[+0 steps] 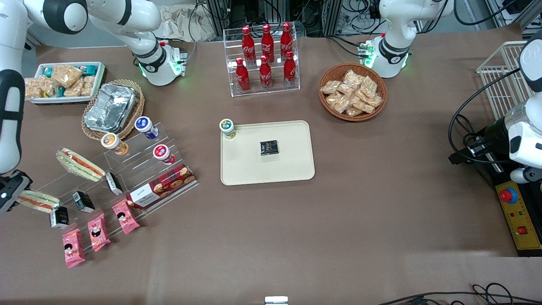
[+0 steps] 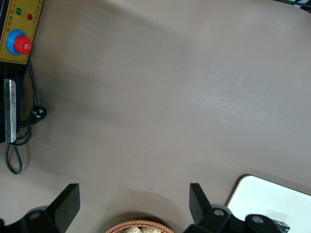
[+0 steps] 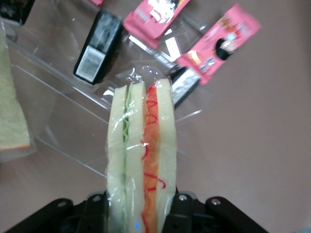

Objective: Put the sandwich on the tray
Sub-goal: 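Close the right gripper on the sandwich and lift it off the stand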

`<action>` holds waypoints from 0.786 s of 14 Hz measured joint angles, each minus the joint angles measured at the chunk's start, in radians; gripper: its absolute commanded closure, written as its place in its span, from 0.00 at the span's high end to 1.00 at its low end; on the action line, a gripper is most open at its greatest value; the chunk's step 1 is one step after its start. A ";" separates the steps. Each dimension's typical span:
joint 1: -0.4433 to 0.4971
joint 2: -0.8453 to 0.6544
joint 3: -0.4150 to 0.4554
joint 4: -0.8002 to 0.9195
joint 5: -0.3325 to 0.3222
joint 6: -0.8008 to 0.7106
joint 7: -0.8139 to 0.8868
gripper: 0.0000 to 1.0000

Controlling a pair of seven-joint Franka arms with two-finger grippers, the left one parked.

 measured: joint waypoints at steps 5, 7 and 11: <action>0.098 -0.159 0.006 0.014 0.000 -0.060 0.002 0.02; 0.165 -0.198 0.008 0.013 0.000 -0.131 0.045 0.02; 0.338 -0.226 0.013 0.012 0.000 -0.275 0.261 0.02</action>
